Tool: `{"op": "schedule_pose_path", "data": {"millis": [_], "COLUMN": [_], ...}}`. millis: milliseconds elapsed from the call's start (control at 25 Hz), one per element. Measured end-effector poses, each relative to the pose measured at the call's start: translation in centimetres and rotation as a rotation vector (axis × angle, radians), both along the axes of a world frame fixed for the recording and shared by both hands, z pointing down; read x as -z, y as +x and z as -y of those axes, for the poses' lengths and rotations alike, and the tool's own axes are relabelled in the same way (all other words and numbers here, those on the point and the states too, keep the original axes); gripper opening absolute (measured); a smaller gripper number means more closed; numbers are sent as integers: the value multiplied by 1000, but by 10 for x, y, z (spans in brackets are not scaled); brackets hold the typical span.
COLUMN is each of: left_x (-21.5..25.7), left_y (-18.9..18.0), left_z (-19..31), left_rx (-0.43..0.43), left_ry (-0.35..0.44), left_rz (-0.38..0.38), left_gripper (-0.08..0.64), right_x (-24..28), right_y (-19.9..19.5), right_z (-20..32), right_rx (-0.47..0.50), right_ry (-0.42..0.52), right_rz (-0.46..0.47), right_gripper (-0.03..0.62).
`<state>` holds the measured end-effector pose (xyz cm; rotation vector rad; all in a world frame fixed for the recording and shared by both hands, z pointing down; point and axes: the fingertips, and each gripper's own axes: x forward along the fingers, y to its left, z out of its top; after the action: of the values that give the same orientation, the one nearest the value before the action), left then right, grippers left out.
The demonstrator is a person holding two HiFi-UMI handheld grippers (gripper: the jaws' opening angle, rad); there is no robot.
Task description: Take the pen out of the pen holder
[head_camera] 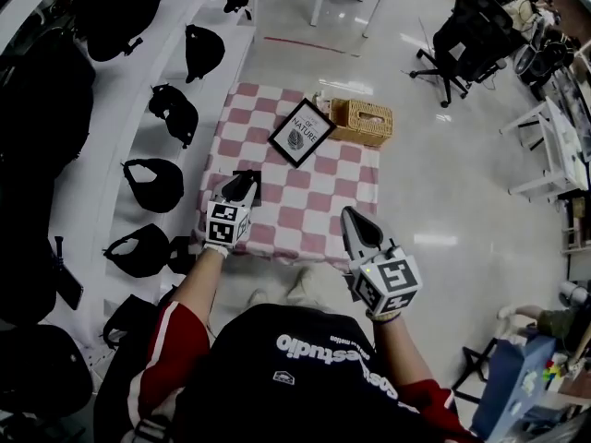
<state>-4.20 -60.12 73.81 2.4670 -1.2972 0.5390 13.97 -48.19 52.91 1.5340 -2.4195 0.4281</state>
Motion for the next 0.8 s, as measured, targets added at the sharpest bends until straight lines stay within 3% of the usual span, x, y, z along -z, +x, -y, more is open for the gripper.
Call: {"op": "schedule_pose_path", "data": {"millis": [280, 800], "left_x": [-29, -57], "left_y": [-2, 5], "left_z": [18, 35], "left_rx": [55, 63], "left_ry": [-47, -107], "left_rz": [45, 103], "left_gripper": [138, 138], "right_x": [-12, -29], "right_y": [19, 30], "right_z": [5, 12], "right_rx": [-11, -10], "right_ry": [-32, -67], "right_rz": [10, 4], "right_gripper": [2, 2]}}
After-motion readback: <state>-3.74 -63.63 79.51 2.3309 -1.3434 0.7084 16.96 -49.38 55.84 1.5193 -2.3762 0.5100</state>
